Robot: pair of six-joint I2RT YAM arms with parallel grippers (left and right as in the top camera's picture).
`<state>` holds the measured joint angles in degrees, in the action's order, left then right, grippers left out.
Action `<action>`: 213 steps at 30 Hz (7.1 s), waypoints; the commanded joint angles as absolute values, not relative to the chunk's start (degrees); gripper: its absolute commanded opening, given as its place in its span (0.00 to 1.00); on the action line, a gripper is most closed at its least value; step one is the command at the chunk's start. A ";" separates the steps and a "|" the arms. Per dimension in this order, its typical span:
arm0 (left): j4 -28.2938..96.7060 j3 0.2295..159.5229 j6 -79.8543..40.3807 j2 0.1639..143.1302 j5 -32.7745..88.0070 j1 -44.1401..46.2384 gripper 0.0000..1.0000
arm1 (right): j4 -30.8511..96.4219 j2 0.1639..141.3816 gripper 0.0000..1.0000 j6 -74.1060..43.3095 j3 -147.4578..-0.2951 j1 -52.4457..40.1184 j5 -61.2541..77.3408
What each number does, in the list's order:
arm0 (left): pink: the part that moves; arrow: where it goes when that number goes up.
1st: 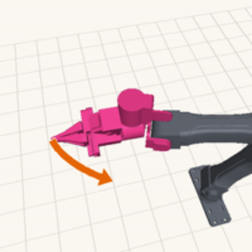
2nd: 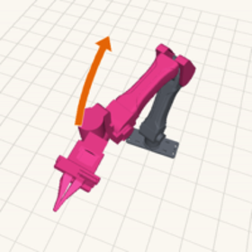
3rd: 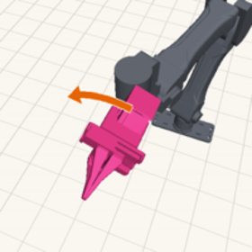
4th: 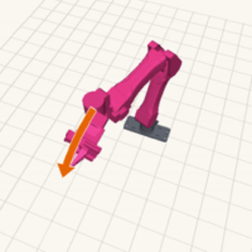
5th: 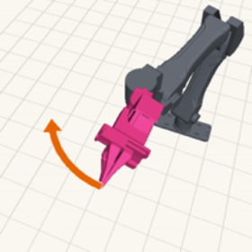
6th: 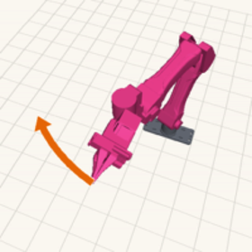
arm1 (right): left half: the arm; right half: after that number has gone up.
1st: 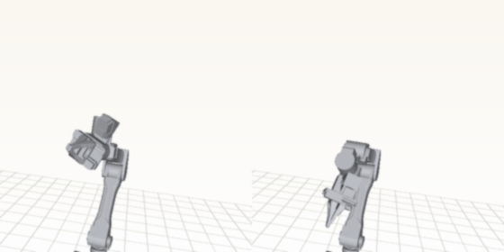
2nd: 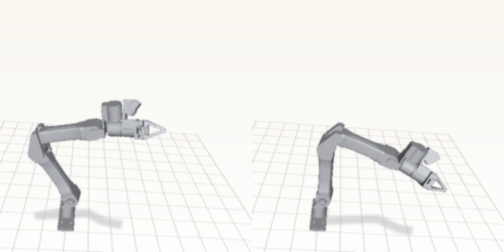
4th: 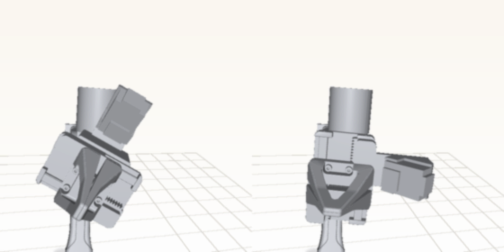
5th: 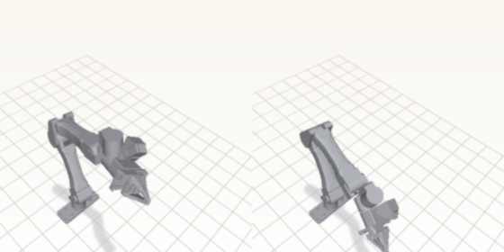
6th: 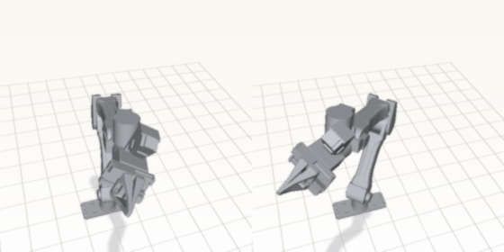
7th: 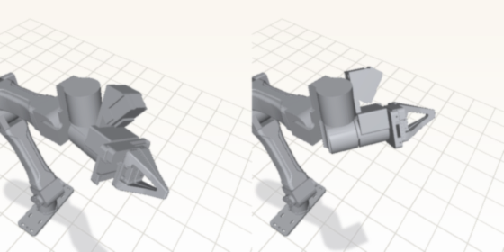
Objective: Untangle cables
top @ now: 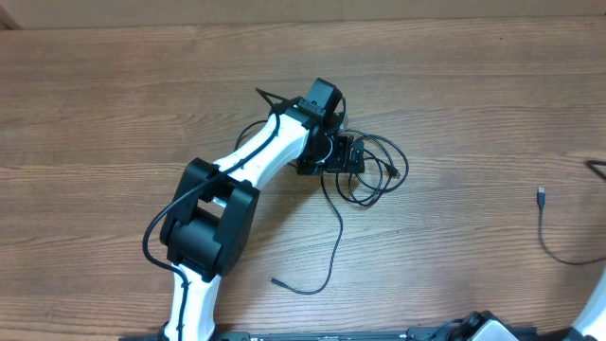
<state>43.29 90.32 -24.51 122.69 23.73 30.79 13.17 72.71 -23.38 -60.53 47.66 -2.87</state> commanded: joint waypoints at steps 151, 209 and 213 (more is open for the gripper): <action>74.52 120.53 -12.51 104.73 13.54 14.55 0.96 | 10.48 100.05 0.15 -23.99 -44.47 -8.67 29.65; 40.97 91.11 -14.39 105.65 16.56 31.20 1.00 | 41.93 76.77 0.04 -12.71 -109.89 -5.61 26.20; 42.74 91.11 -14.39 105.65 11.88 31.16 0.99 | 41.25 76.77 0.04 -11.86 -115.18 -2.81 13.37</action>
